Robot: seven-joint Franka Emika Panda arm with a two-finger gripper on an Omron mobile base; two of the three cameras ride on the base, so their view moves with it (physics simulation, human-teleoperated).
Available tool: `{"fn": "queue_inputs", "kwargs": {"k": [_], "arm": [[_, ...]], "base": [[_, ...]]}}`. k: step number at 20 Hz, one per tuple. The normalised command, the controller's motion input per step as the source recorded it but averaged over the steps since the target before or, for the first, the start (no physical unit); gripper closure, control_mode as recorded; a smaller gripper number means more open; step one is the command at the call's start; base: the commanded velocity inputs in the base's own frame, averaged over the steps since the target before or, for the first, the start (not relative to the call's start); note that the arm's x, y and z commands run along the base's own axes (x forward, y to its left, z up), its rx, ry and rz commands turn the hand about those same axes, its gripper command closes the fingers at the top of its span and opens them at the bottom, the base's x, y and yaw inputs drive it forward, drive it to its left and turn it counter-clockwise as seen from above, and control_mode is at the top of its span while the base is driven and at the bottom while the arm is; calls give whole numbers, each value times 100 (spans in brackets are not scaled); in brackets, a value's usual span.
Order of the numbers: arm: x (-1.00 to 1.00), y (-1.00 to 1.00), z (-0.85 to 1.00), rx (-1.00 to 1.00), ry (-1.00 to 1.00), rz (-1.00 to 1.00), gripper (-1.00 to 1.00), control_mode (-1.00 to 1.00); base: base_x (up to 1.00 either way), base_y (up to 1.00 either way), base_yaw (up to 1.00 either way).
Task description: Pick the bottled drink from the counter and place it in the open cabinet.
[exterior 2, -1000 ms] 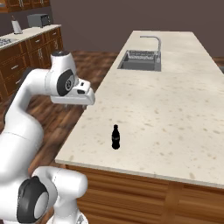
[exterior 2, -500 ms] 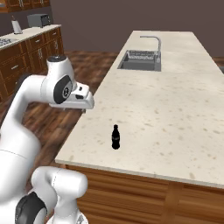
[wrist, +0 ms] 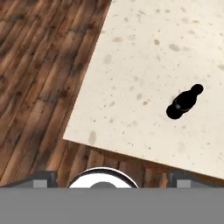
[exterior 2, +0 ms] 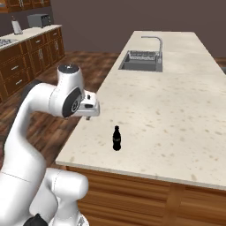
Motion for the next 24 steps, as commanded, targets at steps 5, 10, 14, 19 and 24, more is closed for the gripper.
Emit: {"fn": "queue_inputs", "kwargs": {"k": [5,10,14,19,24], "arm": [[-20,-30,-8,13,-8,39,-100,-100],[-14,-34,-7,12,-11,37,-100,-100],[-1,-30,-8,0,-7,29,-100,-100],[0,-30,-8,0,-8,23,-100,-100],[0,-29,-10,0,-8,21,-100,-100]], "base": [[0,0,0],[0,0,0],[0,0,0],[0,0,0],[0,0,0]]}}
